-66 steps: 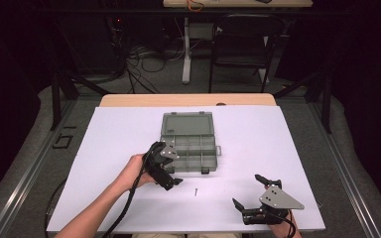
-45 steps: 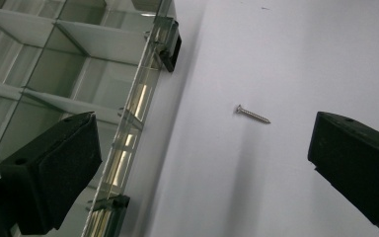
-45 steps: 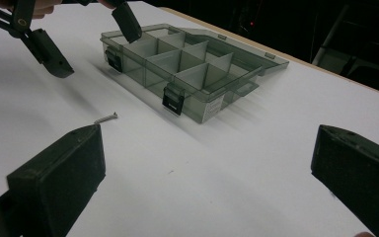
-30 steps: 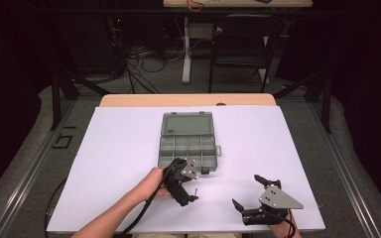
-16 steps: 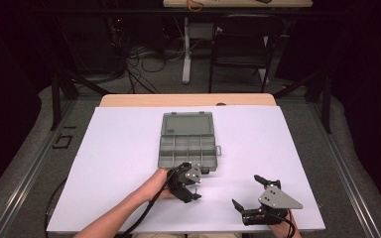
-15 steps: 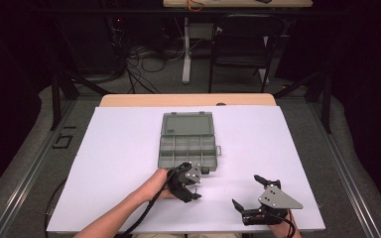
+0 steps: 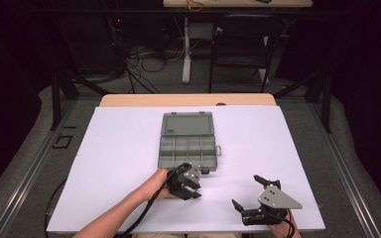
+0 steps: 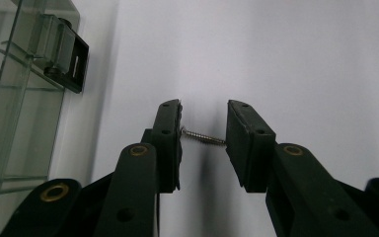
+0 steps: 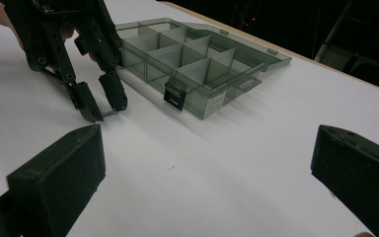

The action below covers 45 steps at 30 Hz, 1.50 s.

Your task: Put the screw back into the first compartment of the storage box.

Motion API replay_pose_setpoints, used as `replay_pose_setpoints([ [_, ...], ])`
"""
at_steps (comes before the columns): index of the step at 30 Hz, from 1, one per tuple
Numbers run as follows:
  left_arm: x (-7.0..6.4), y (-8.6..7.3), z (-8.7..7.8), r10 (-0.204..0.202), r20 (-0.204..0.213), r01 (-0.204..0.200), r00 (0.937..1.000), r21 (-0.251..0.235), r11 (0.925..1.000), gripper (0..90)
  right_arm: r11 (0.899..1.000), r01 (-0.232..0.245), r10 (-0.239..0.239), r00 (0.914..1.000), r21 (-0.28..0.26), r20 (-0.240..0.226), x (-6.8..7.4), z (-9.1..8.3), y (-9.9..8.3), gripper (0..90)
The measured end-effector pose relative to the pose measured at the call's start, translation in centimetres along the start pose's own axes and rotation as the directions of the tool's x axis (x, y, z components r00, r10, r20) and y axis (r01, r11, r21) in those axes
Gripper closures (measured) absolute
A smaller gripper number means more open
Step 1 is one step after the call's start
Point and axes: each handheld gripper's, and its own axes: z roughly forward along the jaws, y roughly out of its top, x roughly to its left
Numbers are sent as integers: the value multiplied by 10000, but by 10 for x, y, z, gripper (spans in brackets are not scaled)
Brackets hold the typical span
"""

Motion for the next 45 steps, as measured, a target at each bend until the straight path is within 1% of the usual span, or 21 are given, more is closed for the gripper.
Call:
replay_pose_setpoints([
  [1, 0, 0, 0, -1, 36, 1, 10000, 5, 10000, 672, 10000, 21, -21, 10000, 19, -10, 0, 0, 0, 0],
  [2, 0, 0, 0, -13, 42, 13, 10000, -1, 10000, 672, 10000, 4, -4, 10000, -74, 20, 0, 0, 0, 0],
  [4, 0, 0, 0, -39, 30, 39, 10000, -23, 10000, 672, 10000, 4, -4, 10000, -67, 14, 0, 0, 0, 0],
  [5, 0, 0, 0, -42, 11, 42, 10000, -9, 10000, 672, 10000, 20, -20, 10000, 21, -33, -1, 0, 0, 0],
  [9, 0, 0, -2, -74, 26, 74, 10000, 33, 10000, 672, 10000, 2, -2, 10000, 21, -35, 0, 0, 0, 0],
  [11, 0, -1, -4, -62, -21, 62, 10000, -35, 10000, 672, 10000, 14, -14, 10000, -11, -11, 0, 0, 0, 0],
  [12, 0, -1, -5, -118, -48, 117, 9999, -95, 9999, 672, 10000, 4, -4, 10000, -64, 7, 0, 0, 0, 0],
  [13, 1, -1, -6, -110, 30, 110, 9999, -58, 9999, 672, 10000, 2, -2, 10000, -78, 20, 0, 0, 0, 0],
  [14, 1, -2, -7, -184, -56, 183, 9998, -147, 9997, 672, 10000, 2, -2, 10000, -81, 23, 0, 0, 0, 0],
  [17, 2, -4, -12, -188, -139, 186, 9997, -115, 9998, 672, 10000, 1, -1, 10000, -84, 24, 0, 0, 0, 0],
  [18, 2, -5, -13, -253, -179, 250, 9995, -173, 9995, 672, 10000, 20, -20, 10000, 18, -30, -1, 0, 0, 0],
  [25, 5, -8, -26, -335, -412, 326, 9986, -231, 9992, 672, 10000, 18, -18, 10000, 44, 7, 0, 0, 0, 0],
  [26, 6, -9, -28, -399, -443, 388, 9982, -266, 9989, 672, 10000, 23, -23, 10000, 26, -11, 0, 0, 0, 0],
  [28, 7, -10, -31, -348, -458, 338, 9983, -225, 9992, 672, 10000, 17, -17, 10000, 32, -11, 0, 0, 0, 0],
  [30, 8, -12, -34, -460, -566, 443, 9973, -295, 9986, 672, 10000, 19, -19, 10000, 28, -8, 0, 0, 0, 0],
  [37, 11, -16, -44, -632, -728, 605, 9953, -395, 9974, 672, 10000, 17, -17, 10000, 19, -4, 0, 0, 0, 0],
  [40, 11, -17, -48, -687, -837, 651, 9941, -448, 9969, 673, 10000, 2, -2, 10000, 47, 9, 0, 0, 0, 0],
  [41, 11, -18, -50, -685, -803, 653, 9944, -413, 9970, 672, 10000, 1, -1, 10000, 46, 12, 0, 0, 0, 0],
  [42, 12, -19, -52, -688, -894, 650, 9936, -449, 9969, 672, 10000, 2, -2, 10000, 48, 9, 0, 0, 0, 0],
  [45, 13, -22, -57, -842, -939, 798, 9920, -493, 9956, 673, 10000, 1, -1, 10000, 53, 27, 0, 0, 0, 0],
])
